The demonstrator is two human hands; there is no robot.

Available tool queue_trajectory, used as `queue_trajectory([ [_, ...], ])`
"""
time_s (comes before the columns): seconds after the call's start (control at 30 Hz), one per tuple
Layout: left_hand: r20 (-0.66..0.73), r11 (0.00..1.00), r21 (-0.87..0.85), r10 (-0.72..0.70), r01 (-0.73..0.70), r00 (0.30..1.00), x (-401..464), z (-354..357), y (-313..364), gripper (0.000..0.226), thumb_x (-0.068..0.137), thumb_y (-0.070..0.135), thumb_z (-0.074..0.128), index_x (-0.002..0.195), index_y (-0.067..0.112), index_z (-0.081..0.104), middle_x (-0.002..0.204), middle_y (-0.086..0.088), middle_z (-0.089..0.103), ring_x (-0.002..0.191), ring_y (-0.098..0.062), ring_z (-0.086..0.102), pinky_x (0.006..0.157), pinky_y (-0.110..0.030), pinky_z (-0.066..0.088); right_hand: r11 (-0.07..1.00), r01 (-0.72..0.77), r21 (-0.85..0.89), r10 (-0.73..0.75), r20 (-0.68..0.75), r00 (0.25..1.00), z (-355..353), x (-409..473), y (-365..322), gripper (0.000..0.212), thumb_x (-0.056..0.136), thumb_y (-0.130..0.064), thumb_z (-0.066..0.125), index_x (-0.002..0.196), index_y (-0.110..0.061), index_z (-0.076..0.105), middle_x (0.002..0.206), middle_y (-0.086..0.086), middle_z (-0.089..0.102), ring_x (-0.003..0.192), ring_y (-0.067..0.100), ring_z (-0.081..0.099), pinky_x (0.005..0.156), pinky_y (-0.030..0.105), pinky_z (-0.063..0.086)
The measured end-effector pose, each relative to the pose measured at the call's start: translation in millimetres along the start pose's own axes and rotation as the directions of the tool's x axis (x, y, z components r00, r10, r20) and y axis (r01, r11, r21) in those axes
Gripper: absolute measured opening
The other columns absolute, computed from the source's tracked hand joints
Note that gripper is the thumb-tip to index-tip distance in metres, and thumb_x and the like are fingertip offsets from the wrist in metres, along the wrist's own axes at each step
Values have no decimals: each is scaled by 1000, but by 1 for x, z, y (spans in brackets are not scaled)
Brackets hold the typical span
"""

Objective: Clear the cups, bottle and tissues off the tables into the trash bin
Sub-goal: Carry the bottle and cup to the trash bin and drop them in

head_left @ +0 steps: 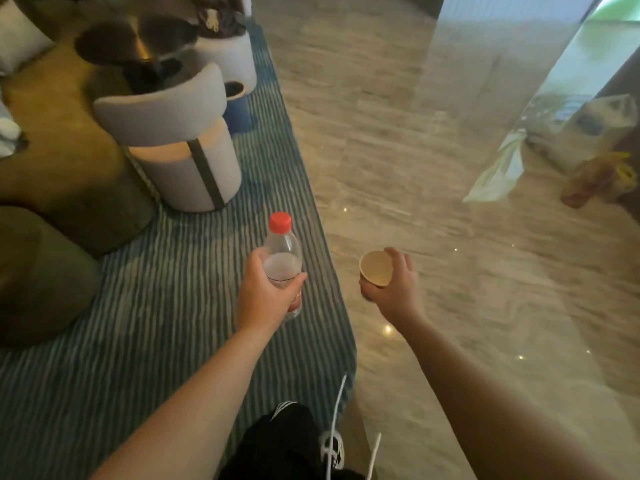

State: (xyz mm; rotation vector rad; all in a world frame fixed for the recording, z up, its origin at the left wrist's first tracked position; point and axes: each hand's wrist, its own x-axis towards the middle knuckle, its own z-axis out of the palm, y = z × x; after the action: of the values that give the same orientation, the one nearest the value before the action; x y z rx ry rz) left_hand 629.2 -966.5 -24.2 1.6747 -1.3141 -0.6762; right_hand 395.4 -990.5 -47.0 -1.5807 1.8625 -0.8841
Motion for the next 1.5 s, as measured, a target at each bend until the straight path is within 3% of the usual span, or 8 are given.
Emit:
queue_trajectory([
  [0.17, -45, 1000, -12, -14, 14, 999, 123, 62, 10, 64, 66, 38, 83, 114, 32, 41, 105, 11, 53, 89, -5, 54, 67, -14, 38, 999, 41, 2, -41, 13, 999, 12, 137, 1, 77, 67, -38, 79, 132, -27, 39, 124, -5, 44, 102, 13, 46, 83, 31, 42],
  [0.4, -110, 999, 16, 29, -28, 994, 347, 150, 3, 70, 67, 37, 83, 122, 21, 43, 112, 5, 55, 95, -10, 53, 72, -21, 42, 998, 63, 1, -63, 58, 996, 58, 386, -7, 78, 68, -35, 79, 134, -28, 38, 126, -6, 42, 106, 15, 45, 86, 34, 43],
  [0.7, -218, 996, -44, -83, 76, 972, 630, 202, 54, 68, 66, 32, 86, 119, 23, 43, 112, 8, 55, 97, -10, 51, 81, -27, 41, 995, 99, 12, -99, 97, 990, 83, 684, -83, 80, 66, -36, 80, 134, -27, 39, 125, -7, 43, 103, 12, 45, 80, 28, 39],
  [0.97, -289, 992, -72, -119, 102, 950, 835, 252, 40, 65, 67, 33, 85, 116, 31, 42, 110, 11, 56, 95, -6, 54, 72, -9, 36, 982, 188, 31, -191, 174, 966, 154, 905, -125, 76, 69, -34, 78, 133, -24, 40, 125, -4, 43, 105, 15, 46, 81, 29, 41],
  [1.13, -390, 987, -91, -159, 134, 907, 1000, 291, 23, 62, 67, 34, 84, 115, 26, 45, 106, 12, 56, 95, -7, 54, 74, -16, 38, 965, 260, 40, -261, 246, 933, 214, 1082, -149, 75, 70, -35, 78, 134, -22, 40, 127, -1, 44, 111, 21, 47, 86, 34, 44],
  [1.23, -437, 979, -127, -197, 157, 878, 1102, 310, 26, 60, 67, 33, 84, 113, 22, 48, 102, 15, 56, 92, -5, 55, 73, -11, 38, 956, 287, 55, -289, 324, 901, 245, 1189, -174, 77, 70, -36, 79, 135, -22, 39, 128, -1, 43, 108, 18, 45, 81, 31, 40],
  [1.37, -467, 964, -176, -261, 200, 845, 1208, 318, 28, 61, 67, 35, 84, 115, 20, 48, 108, 7, 61, 97, -11, 60, 80, -28, 48, 940, 339, 48, -332, 373, 866, 278, 1303, -214, 78, 67, -38, 80, 133, -23, 41, 127, -2, 43, 100, 12, 43, 78, 29, 38],
  [1.5, -507, 939, -217, -343, 267, 791, 1289, 310, 13, 60, 68, 34, 83, 115, 24, 47, 107, 12, 59, 95, -8, 58, 80, -28, 47, 926, 373, 64, -361, 444, 820, 325, 1384, -253, 77, 66, -33, 81, 131, -22, 42, 124, -1, 44, 103, 17, 47, 79, 29, 38],
])
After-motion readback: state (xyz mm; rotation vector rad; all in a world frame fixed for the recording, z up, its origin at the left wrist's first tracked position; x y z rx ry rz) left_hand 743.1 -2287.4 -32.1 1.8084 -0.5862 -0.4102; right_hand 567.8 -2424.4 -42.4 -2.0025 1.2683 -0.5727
